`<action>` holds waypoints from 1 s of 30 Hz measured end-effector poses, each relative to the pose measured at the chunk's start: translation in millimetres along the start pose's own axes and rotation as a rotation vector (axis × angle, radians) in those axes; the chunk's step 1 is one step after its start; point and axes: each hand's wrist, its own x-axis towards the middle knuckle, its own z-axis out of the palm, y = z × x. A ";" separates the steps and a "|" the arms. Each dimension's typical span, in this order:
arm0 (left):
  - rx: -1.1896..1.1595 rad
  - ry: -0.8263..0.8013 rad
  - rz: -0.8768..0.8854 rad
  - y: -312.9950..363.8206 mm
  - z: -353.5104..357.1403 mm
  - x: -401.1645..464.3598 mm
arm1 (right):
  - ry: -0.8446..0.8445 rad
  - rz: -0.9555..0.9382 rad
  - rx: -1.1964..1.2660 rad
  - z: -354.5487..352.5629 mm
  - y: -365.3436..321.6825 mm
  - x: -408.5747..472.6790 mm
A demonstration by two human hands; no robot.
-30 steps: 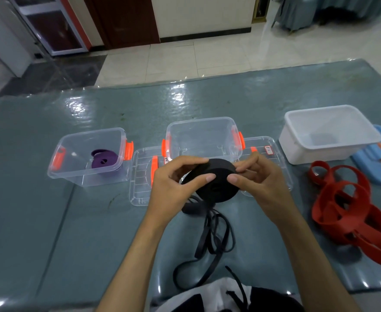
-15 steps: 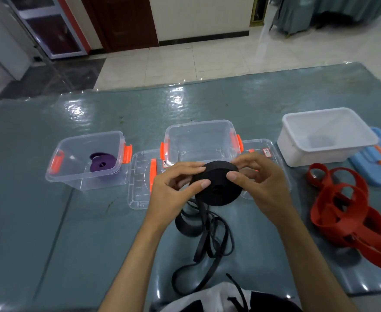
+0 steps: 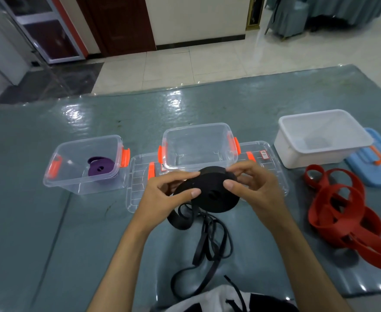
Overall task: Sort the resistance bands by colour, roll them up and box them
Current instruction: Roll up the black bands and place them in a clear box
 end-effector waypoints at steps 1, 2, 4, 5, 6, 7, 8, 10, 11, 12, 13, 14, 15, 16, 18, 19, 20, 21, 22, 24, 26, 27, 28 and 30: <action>-0.003 0.009 -0.013 0.5 -0.4 0.5 | -0.041 0.032 0.000 -0.7 -0.6 0.1; 0.007 0.024 -0.013 0.8 0.5 1.5 | -0.083 0.069 -0.016 -2.1 -0.8 0.9; 0.056 0.033 0.004 1.4 4.9 2.5 | -0.148 0.110 -0.118 -3.6 -0.2 3.6; 0.082 0.028 0.007 1.0 6.7 2.5 | -0.168 0.116 -0.165 -2.9 0.2 4.2; 0.094 0.023 0.000 0.9 8.4 2.5 | -0.172 0.116 -0.168 -2.3 1.2 3.5; 0.088 0.013 -0.018 1.2 9.2 2.3 | -0.159 0.115 -0.122 -1.4 0.6 2.1; 0.067 -0.001 -0.030 0.7 9.0 2.2 | -0.127 0.107 -0.067 -0.7 -0.1 0.5; 0.015 -0.024 -0.030 0.8 7.1 2.3 | -0.050 0.076 0.007 1.1 -1.0 -2.1; -0.010 -0.019 -0.030 1.1 6.2 2.8 | -0.030 0.069 0.025 1.6 0.4 -2.9; -0.025 0.000 -0.027 0.2 5.3 3.1 | -0.024 0.072 0.030 2.2 1.9 -3.5; -0.031 0.029 -0.018 -0.4 5.6 2.7 | -0.036 0.089 0.024 3.1 2.4 -3.8; -0.028 0.055 -0.006 -0.5 6.8 2.7 | -0.061 0.107 0.005 3.5 3.3 -2.7; -0.017 0.068 0.006 0.0 8.7 1.7 | -0.089 0.124 -0.034 3.9 3.6 -1.4; 0.002 0.069 0.019 -0.6 10.9 0.5 | -0.113 0.128 -0.093 4.3 4.4 -0.3; 0.043 0.056 0.029 -4.8 13.1 -1.5 | -0.131 0.108 -0.169 6.7 5.9 0.7; 0.055 0.051 0.024 -7.6 12.9 -2.0 | -0.116 0.093 -0.165 8.2 6.7 0.2; 0.063 0.046 0.019 -10.5 11.7 -2.0 | -0.090 0.070 -0.152 9.6 7.9 0.1; 0.072 0.042 0.017 -12.9 9.7 -1.8 | -0.060 0.048 -0.142 10.9 9.2 -0.1; 0.080 0.044 0.022 -14.5 7.7 -1.7 | -0.033 0.032 -0.132 11.3 11.1 -0.3; 0.070 0.053 0.024 -15.3 4.2 -2.0 | -0.011 0.036 -0.093 10.9 13.4 -0.7; 0.040 0.063 -0.003 -14.5 3.3 -3.1 | -0.058 0.084 -0.053 9.5 13.9 -1.0; 0.035 0.055 -0.016 -14.1 4.3 -3.2 | -0.096 0.119 -0.030 8.8 13.4 -0.3; 0.035 0.040 -0.025 -15.0 6.0 -3.6 | -0.135 0.147 -0.020 8.4 13.1 0.5; 0.029 0.017 -0.040 -18.9 10.6 -7.0 | -0.176 0.165 -0.063 8.5 13.8 1.3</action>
